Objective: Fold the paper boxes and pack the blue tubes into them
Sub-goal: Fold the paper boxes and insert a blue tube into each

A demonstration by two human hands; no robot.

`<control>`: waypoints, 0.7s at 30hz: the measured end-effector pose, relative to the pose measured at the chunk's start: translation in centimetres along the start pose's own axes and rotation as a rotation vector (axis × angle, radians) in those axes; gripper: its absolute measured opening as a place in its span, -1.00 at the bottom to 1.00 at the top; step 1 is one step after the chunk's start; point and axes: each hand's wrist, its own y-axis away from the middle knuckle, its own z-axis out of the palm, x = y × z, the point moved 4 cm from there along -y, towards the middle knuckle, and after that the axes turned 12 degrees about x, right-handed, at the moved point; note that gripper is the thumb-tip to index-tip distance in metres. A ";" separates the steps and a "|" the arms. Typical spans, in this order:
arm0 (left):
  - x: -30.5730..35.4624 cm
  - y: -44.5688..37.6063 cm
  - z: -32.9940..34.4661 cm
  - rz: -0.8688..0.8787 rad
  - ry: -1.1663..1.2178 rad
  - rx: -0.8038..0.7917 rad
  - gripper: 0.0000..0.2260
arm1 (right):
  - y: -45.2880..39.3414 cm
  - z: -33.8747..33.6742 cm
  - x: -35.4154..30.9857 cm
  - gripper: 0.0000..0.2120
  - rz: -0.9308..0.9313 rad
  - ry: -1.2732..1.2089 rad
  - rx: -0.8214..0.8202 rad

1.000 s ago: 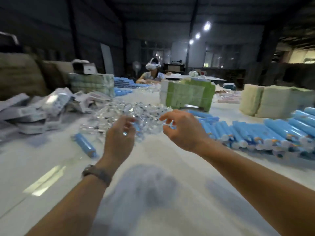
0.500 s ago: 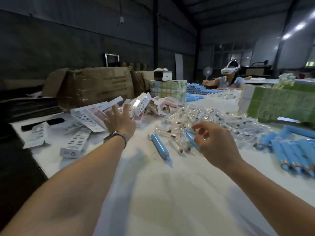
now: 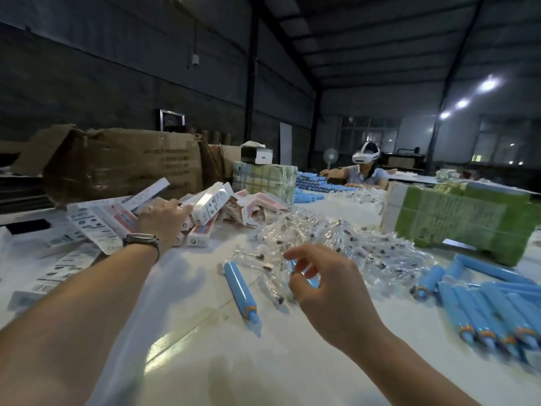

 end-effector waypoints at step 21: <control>17.2 10.7 -26.3 -1.178 2.401 -1.087 -0.66 | -1.3 -6.2 2.4 -0.38 0.606 -1.157 0.079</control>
